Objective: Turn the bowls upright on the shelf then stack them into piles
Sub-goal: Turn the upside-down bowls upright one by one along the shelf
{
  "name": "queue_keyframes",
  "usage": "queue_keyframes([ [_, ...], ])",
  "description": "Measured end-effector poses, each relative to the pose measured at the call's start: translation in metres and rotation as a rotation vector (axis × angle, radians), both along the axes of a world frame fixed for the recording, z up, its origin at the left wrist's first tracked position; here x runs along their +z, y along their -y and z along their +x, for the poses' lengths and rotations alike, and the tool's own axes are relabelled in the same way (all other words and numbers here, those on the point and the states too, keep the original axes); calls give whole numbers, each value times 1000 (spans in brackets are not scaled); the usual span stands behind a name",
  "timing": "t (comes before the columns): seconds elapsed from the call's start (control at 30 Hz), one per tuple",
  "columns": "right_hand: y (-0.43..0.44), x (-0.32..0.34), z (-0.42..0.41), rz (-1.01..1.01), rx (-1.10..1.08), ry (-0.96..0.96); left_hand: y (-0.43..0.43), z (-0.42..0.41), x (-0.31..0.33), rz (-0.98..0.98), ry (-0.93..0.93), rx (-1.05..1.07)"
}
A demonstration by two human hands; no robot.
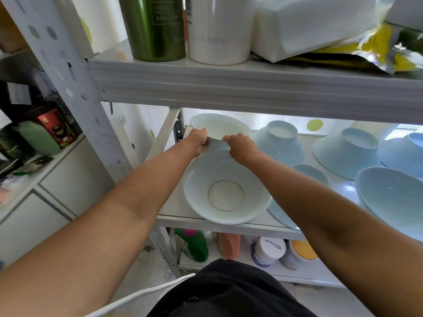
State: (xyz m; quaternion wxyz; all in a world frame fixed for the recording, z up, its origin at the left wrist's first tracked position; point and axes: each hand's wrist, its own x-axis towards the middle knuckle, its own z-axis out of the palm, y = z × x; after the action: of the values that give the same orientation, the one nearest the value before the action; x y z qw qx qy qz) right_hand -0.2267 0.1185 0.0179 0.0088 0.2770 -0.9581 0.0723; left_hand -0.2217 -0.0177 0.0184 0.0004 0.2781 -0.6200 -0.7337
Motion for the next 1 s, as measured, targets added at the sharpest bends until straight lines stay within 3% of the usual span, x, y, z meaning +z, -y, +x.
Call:
queue_keyframes([
  [0.13,5,-1,0,-49,7,224,-4,2,4,-439,223,-122],
  [0.23,1,-3,8,-13,47,312,-10,11,9,-647,362,-244],
  [0.33,-15,-6,8,54,78,237,-20,18,14,-893,391,-341],
  [0.47,-54,1,5,126,23,127,-39,19,17,-1180,262,-456],
  [0.63,-114,8,8,183,-91,81,-87,21,15,-1400,89,-597],
  [1.0,-196,10,10,173,-203,116,-166,11,15,-1614,-5,-824],
])
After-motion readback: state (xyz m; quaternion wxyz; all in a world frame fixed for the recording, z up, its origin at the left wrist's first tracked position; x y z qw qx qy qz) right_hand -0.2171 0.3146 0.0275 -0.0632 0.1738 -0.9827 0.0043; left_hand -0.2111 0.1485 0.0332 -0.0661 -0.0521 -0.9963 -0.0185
